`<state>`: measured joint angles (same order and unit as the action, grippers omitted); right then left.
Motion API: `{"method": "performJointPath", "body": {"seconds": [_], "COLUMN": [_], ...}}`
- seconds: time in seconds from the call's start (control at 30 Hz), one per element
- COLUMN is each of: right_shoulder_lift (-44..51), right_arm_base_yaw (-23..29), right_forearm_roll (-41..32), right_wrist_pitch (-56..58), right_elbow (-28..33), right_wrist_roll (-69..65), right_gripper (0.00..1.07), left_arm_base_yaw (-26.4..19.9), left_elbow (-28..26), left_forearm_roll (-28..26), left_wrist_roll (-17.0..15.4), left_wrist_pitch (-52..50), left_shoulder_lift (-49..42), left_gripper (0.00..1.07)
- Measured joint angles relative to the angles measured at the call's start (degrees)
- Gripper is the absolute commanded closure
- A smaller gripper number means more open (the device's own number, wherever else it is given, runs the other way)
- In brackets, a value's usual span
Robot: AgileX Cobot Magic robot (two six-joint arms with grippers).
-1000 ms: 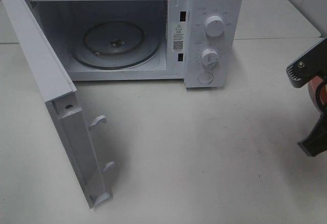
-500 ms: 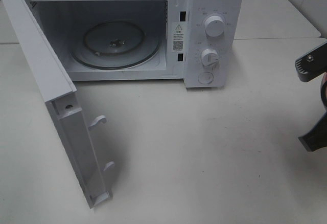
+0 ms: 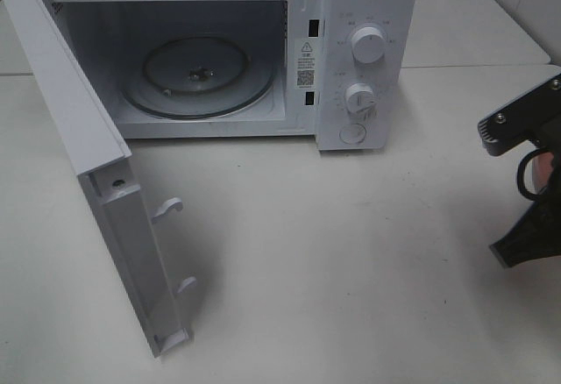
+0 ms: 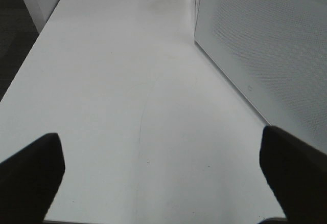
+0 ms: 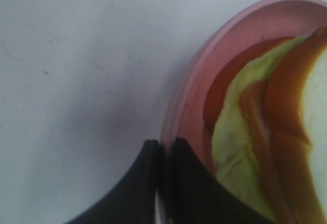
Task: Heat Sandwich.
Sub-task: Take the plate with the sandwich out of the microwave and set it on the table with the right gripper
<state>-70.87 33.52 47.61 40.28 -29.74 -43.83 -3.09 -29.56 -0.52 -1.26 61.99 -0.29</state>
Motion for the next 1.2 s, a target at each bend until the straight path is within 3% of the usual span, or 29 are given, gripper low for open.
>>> {"method": "performJointPath", "body": {"seconds": [0.97, 1.2], "right_shoulder_lift": [-18.4, -22.6], "right_arm_base_yaw": [-0.1, -4.1], "right_forearm_roll": [20.9, 23.0], "right_wrist_pitch": [-8.6, -13.5], "right_elbow": [-0.1, -0.1], "right_wrist_roll": [-24.4, -26.8], "right_gripper": [1.07, 1.07], "left_arm_base_yaw": [0.0, 0.0], "left_elbow": [0.0, 0.0], "left_forearm_roll": [0.0, 0.0], "left_wrist_roll": [0.0, 0.0], "left_wrist_pitch": [0.0, 0.0], "left_shoulder_lift": [0.0, 0.0], "left_gripper": [0.10, 0.10]}}
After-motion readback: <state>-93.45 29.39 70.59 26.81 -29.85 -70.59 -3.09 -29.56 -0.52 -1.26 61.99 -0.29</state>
